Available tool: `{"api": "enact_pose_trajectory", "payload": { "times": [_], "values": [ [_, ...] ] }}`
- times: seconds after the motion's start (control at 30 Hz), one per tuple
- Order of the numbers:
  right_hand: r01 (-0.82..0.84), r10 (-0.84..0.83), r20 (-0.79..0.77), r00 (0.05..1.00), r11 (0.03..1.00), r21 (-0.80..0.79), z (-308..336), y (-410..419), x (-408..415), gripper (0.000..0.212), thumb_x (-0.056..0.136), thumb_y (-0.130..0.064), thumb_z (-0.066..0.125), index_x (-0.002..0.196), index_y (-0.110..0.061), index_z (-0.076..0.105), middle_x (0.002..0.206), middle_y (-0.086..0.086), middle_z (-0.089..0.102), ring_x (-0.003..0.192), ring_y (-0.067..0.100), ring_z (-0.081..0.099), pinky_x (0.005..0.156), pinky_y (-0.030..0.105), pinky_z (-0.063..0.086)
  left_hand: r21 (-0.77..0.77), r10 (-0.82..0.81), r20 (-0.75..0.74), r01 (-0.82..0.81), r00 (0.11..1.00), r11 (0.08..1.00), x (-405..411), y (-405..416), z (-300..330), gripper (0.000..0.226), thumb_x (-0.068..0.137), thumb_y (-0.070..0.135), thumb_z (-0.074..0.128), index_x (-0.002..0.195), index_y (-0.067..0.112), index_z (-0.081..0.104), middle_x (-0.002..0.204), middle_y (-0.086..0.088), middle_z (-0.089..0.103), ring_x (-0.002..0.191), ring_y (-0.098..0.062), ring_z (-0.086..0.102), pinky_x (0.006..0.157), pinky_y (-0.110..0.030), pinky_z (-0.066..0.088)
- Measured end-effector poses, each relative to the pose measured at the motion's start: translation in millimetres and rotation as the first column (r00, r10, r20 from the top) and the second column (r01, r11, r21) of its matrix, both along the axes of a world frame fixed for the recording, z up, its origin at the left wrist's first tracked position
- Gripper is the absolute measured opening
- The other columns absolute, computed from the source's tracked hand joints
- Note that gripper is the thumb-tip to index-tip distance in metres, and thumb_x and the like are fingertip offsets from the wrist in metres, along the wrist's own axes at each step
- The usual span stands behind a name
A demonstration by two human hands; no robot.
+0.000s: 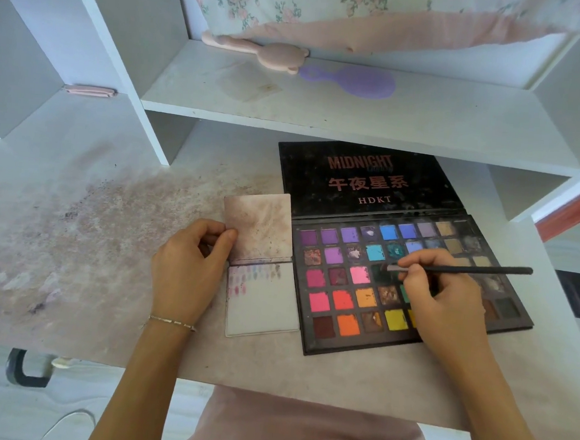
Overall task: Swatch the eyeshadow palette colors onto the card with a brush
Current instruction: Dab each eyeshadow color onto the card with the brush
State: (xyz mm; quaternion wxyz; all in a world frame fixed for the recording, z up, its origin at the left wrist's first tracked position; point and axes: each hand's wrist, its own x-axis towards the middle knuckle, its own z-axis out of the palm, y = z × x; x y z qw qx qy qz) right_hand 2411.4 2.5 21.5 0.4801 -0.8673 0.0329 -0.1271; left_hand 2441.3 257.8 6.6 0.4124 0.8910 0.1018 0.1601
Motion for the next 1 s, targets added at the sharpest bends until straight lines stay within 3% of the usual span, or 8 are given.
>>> {"api": "enact_pose_trajectory", "payload": {
  "times": [0.13,0.23,0.53,1.0],
  "values": [
    [-0.028,0.028,-0.006,1.000,1.000,-0.013,-0.6,-0.5,-0.2,0.033,0.084,-0.002,0.051,0.070,-0.033,0.051,0.067,-0.011,0.059,0.073,-0.010,0.056,0.052,0.006,0.043,0.003,0.001,0.000,-0.001,1.000,1.000,-0.2,0.2,-0.6,0.008,0.083,0.025,0.062,0.075,0.026,0.062,0.064,0.017,0.056,0.060,-0.001,0.051,0.057,-0.017,0.037],
    [-0.049,0.049,0.000,0.999,0.998,-0.047,-1.0,0.0,0.4,0.036,0.082,0.000,0.052,0.069,-0.033,0.051,0.065,-0.013,0.057,0.069,-0.010,0.055,0.052,0.003,0.040,0.001,0.003,0.005,-0.003,1.000,1.000,-0.8,0.1,-0.2,0.010,0.083,0.025,0.062,0.074,0.028,0.060,0.064,0.018,0.056,0.061,0.000,0.052,0.056,-0.014,0.035],
    [-0.058,0.061,0.034,0.998,0.995,-0.076,-2.2,-0.9,0.9,0.038,0.082,0.002,0.053,0.070,-0.034,0.050,0.069,-0.015,0.056,0.078,-0.015,0.053,0.057,-0.001,0.039,-0.001,0.002,0.003,-0.002,1.000,1.000,-0.7,-0.5,0.4,0.010,0.083,0.025,0.062,0.074,0.028,0.060,0.064,0.018,0.056,0.061,-0.001,0.052,0.057,-0.014,0.035],
    [-0.027,0.033,0.060,0.998,0.993,-0.112,-4.0,0.1,1.9,0.041,0.081,0.003,0.054,0.069,-0.035,0.047,0.067,-0.016,0.054,0.076,-0.016,0.053,0.058,-0.001,0.039,0.002,-0.005,0.005,0.005,1.000,1.000,-0.8,-0.3,0.0,0.008,0.083,0.025,0.061,0.076,0.025,0.062,0.064,0.017,0.055,0.061,-0.001,0.052,0.057,-0.015,0.036]
  ]
}}
